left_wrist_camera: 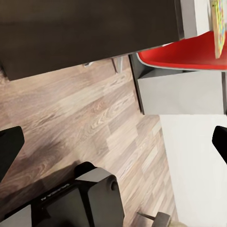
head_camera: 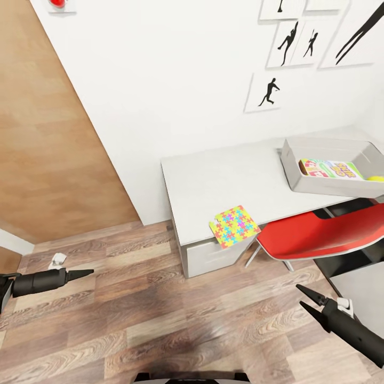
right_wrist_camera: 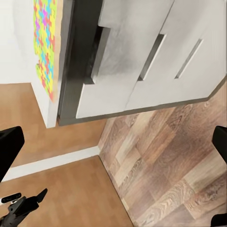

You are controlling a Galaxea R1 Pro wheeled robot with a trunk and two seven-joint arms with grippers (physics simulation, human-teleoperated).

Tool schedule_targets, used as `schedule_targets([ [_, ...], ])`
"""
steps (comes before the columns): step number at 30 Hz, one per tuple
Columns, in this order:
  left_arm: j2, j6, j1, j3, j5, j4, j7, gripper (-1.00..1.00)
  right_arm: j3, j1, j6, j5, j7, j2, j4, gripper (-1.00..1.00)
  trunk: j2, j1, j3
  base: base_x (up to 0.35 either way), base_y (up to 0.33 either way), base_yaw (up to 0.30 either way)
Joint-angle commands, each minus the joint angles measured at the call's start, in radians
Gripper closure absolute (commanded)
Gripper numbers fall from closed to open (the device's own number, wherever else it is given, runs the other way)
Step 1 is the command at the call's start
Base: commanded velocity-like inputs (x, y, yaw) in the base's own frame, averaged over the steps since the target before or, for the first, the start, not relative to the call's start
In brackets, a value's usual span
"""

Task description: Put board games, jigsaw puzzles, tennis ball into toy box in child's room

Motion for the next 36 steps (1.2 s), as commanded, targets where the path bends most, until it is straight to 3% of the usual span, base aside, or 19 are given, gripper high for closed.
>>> schedule_targets([
  [1, -0.001, 0.011, -0.001, 0.007, -0.011, 0.000, -0.007, -1.00, -0.002, -0.001, 0.006, 0.001, 0.003, 0.000, 0.000, -1.00, -0.002, 0.001, -0.001, 0.000, 0.000, -0.008],
  [24, -0.004, 0.010, -0.001, 0.008, -0.009, 0.000, -0.007, -1.00, -0.016, 0.008, 0.002, -0.003, 0.006, 0.002, -0.002, -1.00, -0.002, 0.001, 0.012, 0.000, 0.000, -0.001],
  [36, -0.005, 0.010, -0.001, 0.007, -0.008, 0.000, -0.007, -1.00, -0.016, 0.009, 0.001, 0.004, 0.067, 0.006, -0.001, -1.00, -0.002, 0.001, 0.029, 0.000, -0.095, 0.000],
])
